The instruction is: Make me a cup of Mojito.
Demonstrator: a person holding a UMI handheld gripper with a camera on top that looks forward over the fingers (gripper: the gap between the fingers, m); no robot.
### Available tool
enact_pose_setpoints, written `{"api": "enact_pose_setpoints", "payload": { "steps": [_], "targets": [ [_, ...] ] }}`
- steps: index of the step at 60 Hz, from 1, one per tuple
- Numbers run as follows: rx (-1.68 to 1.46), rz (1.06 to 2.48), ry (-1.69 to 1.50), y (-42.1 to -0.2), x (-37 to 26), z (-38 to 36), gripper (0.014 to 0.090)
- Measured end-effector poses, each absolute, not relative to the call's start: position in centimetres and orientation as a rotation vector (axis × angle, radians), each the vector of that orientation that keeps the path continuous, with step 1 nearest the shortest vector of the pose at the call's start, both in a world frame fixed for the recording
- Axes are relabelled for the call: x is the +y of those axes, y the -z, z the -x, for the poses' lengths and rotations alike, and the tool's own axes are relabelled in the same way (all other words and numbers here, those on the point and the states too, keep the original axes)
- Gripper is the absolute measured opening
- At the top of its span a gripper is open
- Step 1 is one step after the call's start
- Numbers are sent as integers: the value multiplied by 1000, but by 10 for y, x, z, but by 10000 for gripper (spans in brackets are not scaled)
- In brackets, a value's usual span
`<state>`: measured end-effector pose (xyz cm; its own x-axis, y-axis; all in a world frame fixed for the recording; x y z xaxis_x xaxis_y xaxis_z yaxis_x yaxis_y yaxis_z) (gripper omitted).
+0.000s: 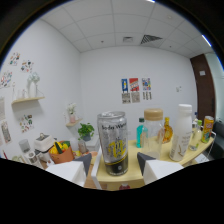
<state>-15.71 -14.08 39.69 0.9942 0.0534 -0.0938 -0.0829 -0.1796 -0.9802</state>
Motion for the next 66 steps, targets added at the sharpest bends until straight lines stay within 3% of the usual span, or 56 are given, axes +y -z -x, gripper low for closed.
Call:
{"api": "enact_pose_setpoints", "payload": {
  "steps": [8,15,22,43,55,66],
  "targets": [
    [18,1759,-94,-394,-111,158,834],
    [8,1752,-69,-395,-94,157,717],
    [5,1736,-44,-399,-88,156,541],
    [-8,1757,-28,-400,-99,155,517],
    [-24,1712,-65,-417,-143,150,515],
    [3,1722,-59,-399,-188,123,515]
  ]
}}
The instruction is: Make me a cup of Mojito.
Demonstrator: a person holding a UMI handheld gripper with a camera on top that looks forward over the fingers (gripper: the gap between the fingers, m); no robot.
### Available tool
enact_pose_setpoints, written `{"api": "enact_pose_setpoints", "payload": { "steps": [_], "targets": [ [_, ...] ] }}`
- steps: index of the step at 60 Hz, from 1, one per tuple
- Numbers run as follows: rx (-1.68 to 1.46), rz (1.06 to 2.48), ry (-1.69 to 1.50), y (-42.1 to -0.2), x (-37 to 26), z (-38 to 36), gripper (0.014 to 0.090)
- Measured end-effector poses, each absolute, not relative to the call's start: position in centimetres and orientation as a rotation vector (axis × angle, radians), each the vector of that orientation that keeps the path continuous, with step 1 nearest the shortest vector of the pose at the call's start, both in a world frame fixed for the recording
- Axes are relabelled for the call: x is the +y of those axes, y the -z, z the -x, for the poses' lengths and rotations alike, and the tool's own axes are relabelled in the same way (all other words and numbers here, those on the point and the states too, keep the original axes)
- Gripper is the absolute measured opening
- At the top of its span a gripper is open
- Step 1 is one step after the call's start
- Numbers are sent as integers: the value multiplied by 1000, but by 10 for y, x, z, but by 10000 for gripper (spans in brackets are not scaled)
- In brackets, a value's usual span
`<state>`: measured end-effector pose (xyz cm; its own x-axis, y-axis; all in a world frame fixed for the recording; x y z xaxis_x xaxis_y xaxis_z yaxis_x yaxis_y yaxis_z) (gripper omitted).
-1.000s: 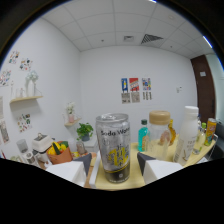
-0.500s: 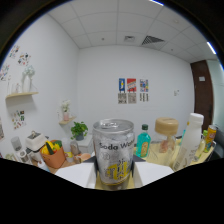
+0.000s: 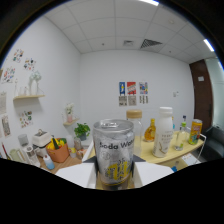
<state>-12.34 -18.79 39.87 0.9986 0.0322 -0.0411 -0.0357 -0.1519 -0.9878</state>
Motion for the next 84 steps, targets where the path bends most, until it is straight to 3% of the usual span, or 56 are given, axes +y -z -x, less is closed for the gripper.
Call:
{"api": "enact_pose_setpoints", "payload": {
  "steps": [24,36,55,74,84],
  "targets": [
    [109,1915,-59,-235,-225,61,514],
    [214,1977,-182,-180,-225,45,513],
    [748,1831,-953,-203,-227,48,513],
    [1304,1443,-1698,-230,-215,43,513],
    [1490,1225,-1875,-239,-212,27,511]
  ]
}}
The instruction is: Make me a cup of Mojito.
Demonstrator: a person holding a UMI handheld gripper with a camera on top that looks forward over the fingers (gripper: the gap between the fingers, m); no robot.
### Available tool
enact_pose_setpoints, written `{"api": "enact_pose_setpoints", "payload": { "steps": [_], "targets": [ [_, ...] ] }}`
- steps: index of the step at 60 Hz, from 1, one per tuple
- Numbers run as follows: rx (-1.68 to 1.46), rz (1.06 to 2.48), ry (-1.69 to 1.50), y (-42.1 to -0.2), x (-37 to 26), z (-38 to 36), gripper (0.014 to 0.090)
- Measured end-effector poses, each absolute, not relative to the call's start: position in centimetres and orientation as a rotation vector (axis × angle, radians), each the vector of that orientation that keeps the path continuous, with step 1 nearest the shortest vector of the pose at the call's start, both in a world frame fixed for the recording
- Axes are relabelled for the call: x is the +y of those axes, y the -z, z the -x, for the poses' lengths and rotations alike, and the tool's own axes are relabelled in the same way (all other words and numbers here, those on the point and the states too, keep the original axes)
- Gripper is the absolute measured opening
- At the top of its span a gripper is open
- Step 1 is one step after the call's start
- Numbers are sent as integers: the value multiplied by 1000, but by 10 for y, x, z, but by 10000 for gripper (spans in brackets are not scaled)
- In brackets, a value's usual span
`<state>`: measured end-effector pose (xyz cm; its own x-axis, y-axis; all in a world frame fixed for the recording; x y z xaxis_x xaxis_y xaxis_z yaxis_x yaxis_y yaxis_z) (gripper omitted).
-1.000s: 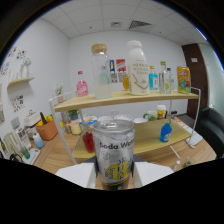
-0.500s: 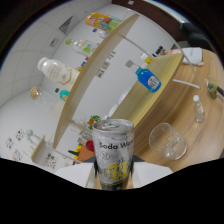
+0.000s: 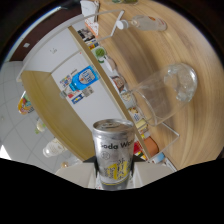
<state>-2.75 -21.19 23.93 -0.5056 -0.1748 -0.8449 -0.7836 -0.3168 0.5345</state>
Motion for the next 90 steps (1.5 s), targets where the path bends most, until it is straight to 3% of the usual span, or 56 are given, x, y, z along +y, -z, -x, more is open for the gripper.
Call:
{"api": "enact_pose_setpoints", "payload": {
  "steps": [6,20,33,46,51,73,90],
  "targets": [
    [1536,1159,-1923,-245,-212,22,513],
    [1477,1246,-1804,-240,-213,20,510],
    [943,1600,-1097,-252,-215,9,517],
    [396,1676,-464,-268,-205,20,514],
    [280,1696,-355,-253,-201,36,513],
    [91,1881,-149,-118,-185,81,514],
    [49,1940,-119,-69,-187,94,514]
  ]
}}
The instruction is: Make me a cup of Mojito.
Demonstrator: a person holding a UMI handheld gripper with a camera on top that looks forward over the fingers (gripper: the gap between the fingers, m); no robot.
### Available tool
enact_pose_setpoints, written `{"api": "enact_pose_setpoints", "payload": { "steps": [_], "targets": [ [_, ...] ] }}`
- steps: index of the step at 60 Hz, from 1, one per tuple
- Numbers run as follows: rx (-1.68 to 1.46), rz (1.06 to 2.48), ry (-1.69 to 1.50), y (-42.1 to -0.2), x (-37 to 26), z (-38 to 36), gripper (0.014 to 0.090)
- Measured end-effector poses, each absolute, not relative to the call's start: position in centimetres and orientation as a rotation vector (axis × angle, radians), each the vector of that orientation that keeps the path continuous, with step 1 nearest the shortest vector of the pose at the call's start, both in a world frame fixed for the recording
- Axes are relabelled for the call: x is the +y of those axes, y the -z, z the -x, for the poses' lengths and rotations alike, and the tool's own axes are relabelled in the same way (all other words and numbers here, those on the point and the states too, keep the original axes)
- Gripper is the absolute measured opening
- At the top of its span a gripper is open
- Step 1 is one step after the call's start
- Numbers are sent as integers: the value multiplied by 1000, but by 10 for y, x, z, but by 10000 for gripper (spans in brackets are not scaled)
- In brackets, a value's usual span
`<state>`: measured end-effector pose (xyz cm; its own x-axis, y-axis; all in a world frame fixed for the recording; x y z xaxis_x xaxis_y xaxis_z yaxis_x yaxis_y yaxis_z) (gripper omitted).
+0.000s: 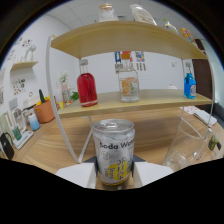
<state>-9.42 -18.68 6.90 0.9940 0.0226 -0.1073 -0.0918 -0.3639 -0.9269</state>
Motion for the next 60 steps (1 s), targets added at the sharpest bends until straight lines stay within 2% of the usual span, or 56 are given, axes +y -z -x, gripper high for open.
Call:
{"api": "enact_pose_setpoints", "payload": {
  "steps": [28,31,37,39,60],
  "targets": [
    [-30,1945,-72,-60,-205,101,555],
    [-25,1964,-78,-60,-209,101,610],
    [-20,2006,-76,-67,-219,100,865],
    [-21,2022,-78,-71,-225,100,842],
    [-6,2044,-16,-156,-315,81,855]
  ]
}}
